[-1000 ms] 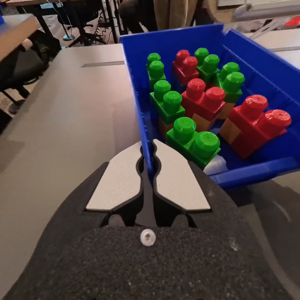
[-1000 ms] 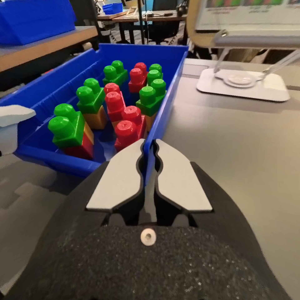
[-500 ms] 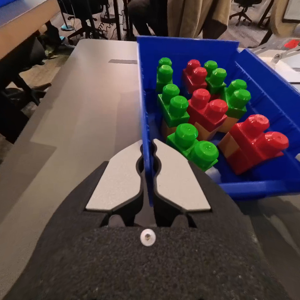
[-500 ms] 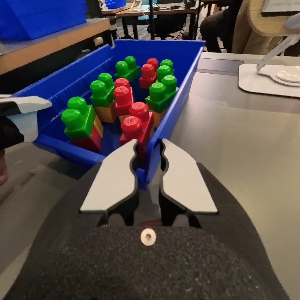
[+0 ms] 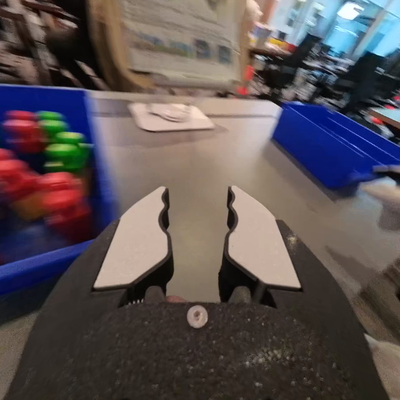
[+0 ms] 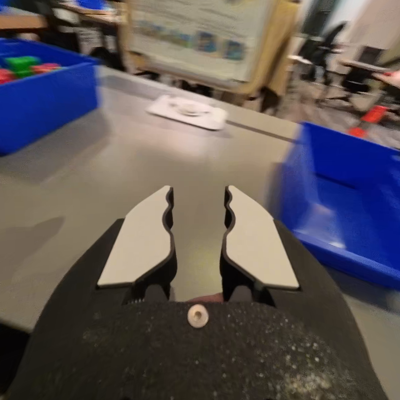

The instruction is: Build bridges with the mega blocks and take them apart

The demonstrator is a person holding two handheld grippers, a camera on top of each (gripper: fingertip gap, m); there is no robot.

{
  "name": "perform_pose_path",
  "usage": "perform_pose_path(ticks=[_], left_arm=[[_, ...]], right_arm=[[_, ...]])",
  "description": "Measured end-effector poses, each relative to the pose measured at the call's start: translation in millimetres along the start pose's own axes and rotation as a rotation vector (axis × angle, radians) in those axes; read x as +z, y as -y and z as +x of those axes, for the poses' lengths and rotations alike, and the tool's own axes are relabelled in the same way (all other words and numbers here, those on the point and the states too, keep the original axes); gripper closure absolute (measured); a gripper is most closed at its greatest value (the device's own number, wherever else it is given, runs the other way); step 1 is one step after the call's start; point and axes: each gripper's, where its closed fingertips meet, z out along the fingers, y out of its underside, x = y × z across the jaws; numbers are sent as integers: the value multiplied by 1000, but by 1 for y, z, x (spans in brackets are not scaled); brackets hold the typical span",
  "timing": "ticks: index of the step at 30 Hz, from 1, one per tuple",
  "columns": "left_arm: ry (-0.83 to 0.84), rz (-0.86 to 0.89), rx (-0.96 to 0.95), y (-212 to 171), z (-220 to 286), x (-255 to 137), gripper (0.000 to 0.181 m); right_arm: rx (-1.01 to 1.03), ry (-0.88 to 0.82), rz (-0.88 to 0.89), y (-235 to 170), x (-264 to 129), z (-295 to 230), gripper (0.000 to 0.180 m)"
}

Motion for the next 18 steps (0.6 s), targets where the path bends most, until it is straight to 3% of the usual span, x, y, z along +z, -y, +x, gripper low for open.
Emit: perform_pose_path(ticks=[4, 8, 12, 15, 16, 18], left_arm=[[-179, -151, 73, -35, 129, 87, 130], [-233, -172, 186, -39, 235, 161, 140], [-282, -217, 183, -49, 304, 213, 138], [-289, -255, 123, -60, 326, 234, 131], [-285, -263, 108, -63, 329, 238, 132], [-261, -263, 83, -67, 328, 243, 151]], right_arm=[[165, -315, 18, -20, -33, 178, 135], [330, -389, 27, -49, -44, 281, 135], [364, -440, -81, -83, -27, 325, 134], [354, -414, -189, -108, -6, 332, 132], [342, -386, -215, -114, 1, 330, 136], [313, -353, -235, -120, 9, 327, 170]])
